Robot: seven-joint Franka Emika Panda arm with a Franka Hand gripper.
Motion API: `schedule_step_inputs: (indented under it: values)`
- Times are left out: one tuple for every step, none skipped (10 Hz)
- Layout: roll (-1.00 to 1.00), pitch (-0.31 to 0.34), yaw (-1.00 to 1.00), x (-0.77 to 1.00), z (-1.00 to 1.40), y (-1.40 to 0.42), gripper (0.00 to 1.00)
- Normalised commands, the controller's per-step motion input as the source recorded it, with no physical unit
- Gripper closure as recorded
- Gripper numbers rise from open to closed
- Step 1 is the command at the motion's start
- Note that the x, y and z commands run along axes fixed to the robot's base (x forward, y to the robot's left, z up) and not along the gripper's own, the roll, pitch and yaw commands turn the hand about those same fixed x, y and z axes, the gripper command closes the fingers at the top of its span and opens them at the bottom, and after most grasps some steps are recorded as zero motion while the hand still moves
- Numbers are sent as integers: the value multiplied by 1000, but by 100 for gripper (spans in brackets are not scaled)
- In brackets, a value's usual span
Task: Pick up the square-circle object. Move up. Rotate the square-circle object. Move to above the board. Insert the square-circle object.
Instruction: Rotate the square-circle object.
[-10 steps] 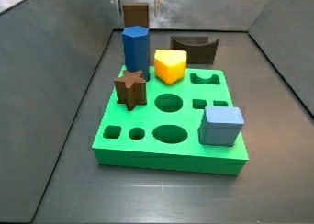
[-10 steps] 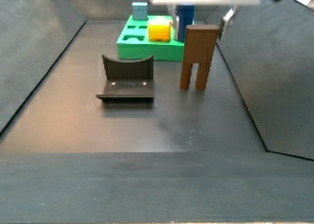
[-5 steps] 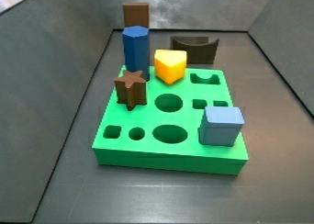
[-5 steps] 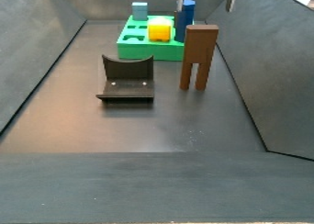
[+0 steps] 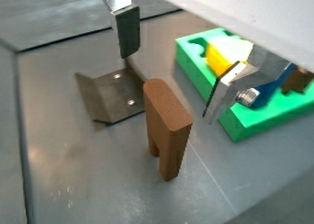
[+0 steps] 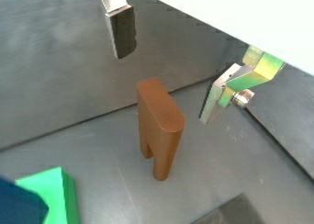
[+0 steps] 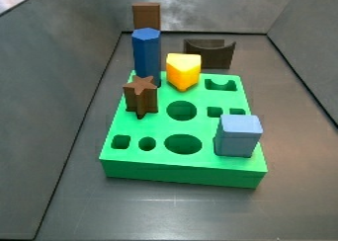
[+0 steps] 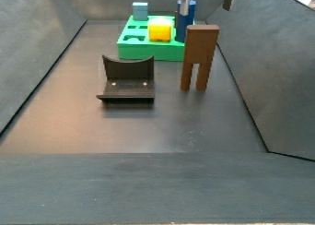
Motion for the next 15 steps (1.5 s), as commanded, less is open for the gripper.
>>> schedule_step_inputs:
  values:
    - [-1, 7, 1000, 28, -23, 8, 0]
    - [-1, 7, 1000, 28, -23, 6, 0]
    - [-1, 7, 1000, 28, -23, 5, 0]
    - [-1, 8, 1000, 29, -23, 4, 0]
    - [-1, 8, 1000, 29, -23, 4, 0]
    - [-2, 8, 1000, 29, -23, 3, 0]
    - [-2, 8, 1000, 29, -23, 3, 0]
    - [-2, 8, 1000, 29, -23, 3, 0]
    - [-2, 9, 1000, 29, -22, 3, 0]
    - [-2, 9, 1000, 29, -22, 3, 0]
    - [-2, 9, 1000, 29, -22, 3, 0]
    - [-2, 10, 1000, 29, -22, 2, 0]
    - [-2, 10, 1000, 29, -22, 2, 0]
    - [-2, 10, 1000, 29, -22, 2, 0]
    - [-2, 11, 1000, 29, -21, 2, 0]
